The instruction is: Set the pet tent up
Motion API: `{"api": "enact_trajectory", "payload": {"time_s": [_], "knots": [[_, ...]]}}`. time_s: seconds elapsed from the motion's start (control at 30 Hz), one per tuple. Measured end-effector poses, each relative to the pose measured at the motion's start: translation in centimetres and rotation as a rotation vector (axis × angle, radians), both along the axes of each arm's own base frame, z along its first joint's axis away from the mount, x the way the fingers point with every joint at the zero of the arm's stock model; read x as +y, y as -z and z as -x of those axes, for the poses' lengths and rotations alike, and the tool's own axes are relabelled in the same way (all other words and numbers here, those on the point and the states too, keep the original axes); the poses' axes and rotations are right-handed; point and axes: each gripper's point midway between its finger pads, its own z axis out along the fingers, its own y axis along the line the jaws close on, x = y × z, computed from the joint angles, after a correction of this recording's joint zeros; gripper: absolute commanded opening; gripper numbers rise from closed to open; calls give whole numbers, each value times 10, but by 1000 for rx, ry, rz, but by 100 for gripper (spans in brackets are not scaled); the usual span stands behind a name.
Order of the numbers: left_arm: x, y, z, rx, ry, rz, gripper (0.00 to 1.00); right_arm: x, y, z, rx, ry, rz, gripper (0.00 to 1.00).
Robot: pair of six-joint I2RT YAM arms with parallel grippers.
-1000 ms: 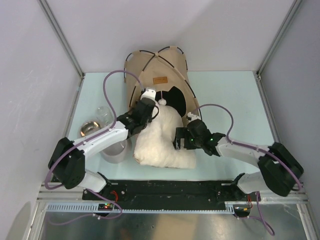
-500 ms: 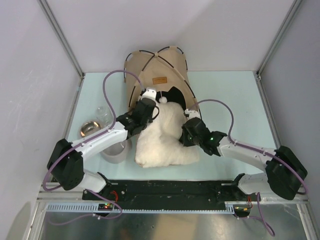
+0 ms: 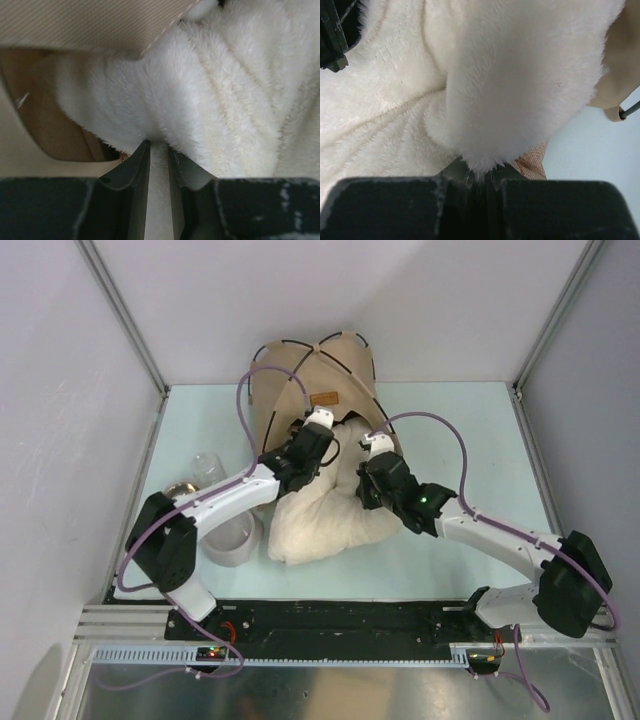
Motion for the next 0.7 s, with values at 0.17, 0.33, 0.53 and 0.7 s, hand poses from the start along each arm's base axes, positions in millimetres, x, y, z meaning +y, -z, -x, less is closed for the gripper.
{"api": "enact_trajectory", "payload": {"time_s": [0.17,0.33,0.53,0.7], "knots": [[-8,6,-15,4,-3,-40,37,-1,17,-12,27,46,46,0],[-3,1,-16,-12,-14,-62,62,-9,26,-19,60,103,57,0],[-3,-32,-1,-55,24,24,78,-15,26,-22,79,141,42,0],[-9,-67,26,-88,116,164,82,-13,26,-23,90,153,26,0]]}}
